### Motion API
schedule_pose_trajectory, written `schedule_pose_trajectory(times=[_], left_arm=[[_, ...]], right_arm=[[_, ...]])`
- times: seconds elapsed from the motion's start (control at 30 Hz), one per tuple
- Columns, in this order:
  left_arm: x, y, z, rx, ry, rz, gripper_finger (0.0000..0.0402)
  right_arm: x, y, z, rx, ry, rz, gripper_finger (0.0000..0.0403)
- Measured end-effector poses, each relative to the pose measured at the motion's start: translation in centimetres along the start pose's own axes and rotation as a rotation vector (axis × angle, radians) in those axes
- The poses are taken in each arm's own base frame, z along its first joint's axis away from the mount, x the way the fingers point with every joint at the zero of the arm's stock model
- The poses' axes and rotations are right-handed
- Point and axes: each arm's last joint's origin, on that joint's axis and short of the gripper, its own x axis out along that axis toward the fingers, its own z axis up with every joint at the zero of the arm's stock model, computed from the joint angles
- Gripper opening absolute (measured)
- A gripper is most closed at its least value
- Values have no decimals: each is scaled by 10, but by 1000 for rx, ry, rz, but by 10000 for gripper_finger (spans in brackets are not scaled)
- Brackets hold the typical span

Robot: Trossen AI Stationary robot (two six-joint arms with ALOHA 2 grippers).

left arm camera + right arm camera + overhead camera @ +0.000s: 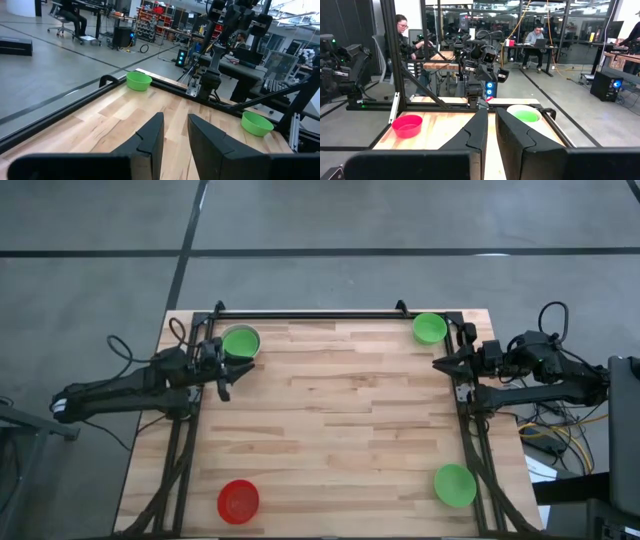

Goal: Nest bowls inside each other
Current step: Stack the top green bowl on the stacked green bowl

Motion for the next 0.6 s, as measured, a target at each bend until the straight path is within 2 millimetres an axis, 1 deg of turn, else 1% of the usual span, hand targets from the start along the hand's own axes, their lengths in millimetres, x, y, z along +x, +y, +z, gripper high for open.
schedule_pose_trajectory(times=[0.5,0.6], left_arm=[[0,0,0,-1,0,0,92],[0,0,0,-1,0,-1,92]], right_arm=[[0,0,0,-6,-4,-3,34],[0,-2,0,15,-4,-53,34]])
